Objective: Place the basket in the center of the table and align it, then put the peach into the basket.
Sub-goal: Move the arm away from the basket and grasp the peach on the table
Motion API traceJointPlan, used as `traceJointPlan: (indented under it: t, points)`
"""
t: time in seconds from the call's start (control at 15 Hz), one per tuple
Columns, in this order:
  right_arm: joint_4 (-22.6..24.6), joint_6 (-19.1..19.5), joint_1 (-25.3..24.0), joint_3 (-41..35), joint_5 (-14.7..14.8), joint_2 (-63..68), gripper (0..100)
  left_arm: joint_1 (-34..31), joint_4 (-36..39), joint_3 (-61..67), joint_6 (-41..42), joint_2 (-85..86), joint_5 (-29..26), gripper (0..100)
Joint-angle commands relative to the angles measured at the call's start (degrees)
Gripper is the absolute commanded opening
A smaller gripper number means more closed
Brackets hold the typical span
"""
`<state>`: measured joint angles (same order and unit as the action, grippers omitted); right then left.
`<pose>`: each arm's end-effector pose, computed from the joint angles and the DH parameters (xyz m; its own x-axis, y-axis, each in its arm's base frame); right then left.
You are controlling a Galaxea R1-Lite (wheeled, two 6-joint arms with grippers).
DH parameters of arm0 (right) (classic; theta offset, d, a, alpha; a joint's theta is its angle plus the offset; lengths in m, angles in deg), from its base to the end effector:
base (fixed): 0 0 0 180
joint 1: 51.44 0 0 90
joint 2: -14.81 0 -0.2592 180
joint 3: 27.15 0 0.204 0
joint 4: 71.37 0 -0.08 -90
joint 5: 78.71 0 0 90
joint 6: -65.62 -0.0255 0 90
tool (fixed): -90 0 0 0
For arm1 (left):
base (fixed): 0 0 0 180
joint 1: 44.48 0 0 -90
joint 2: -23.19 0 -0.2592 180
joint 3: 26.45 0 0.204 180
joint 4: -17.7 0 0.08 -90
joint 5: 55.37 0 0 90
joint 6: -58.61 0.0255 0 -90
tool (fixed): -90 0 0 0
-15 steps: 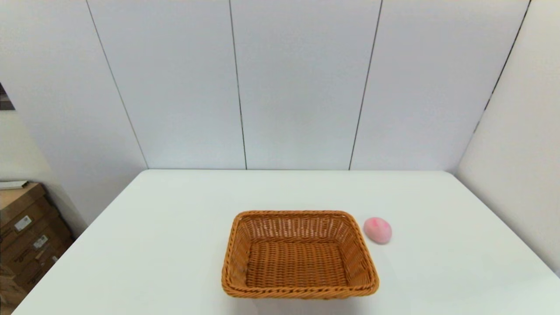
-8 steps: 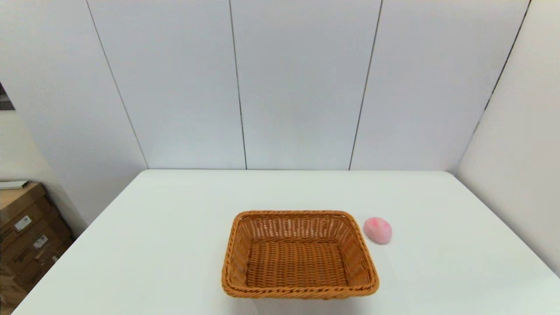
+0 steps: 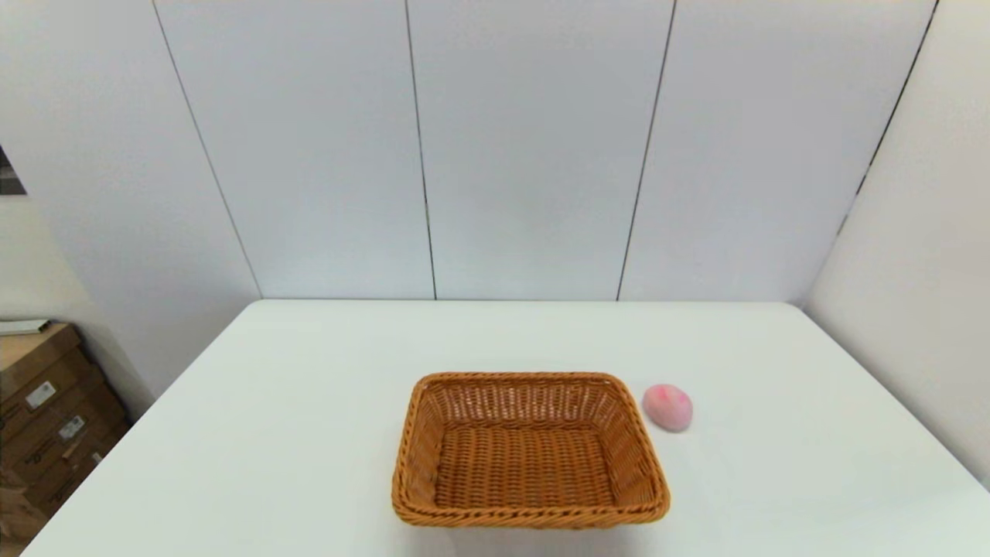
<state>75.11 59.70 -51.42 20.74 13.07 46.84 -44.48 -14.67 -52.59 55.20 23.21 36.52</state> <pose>0.0770 -0.0008 0.1612 0.9524 -0.0314 -0.3032 0.0611 0.9942 0.0889 0.0288 0.0008 0.0784 0.9936 0.0330 -0.1081 -0.0392 0.9977 -0.0556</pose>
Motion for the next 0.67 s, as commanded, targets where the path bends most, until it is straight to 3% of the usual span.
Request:
traceJointPlan:
  t: [0.07,0.2,0.4,0.67]
  points:
    - [-1.7,-7.0,-9.6,23.4,0.1,44.8,100,0.0,-0.1,-0.1,0.2,0.1,0.0,100]
    - [-1.4,-9.4,-11.5,27.0,0.1,54.6,100,0.0,-0.1,-0.1,0.1,0.1,0.0,100]
    - [-0.9,-9.5,-12.1,32.2,-0.9,66.7,100,0.0,-0.1,-0.1,0.0,0.1,0.0,100]
    - [4.3,-9.5,-13.3,36.6,-0.8,77.2,100,0.0,-0.1,-0.1,-0.2,0.1,0.0,100]
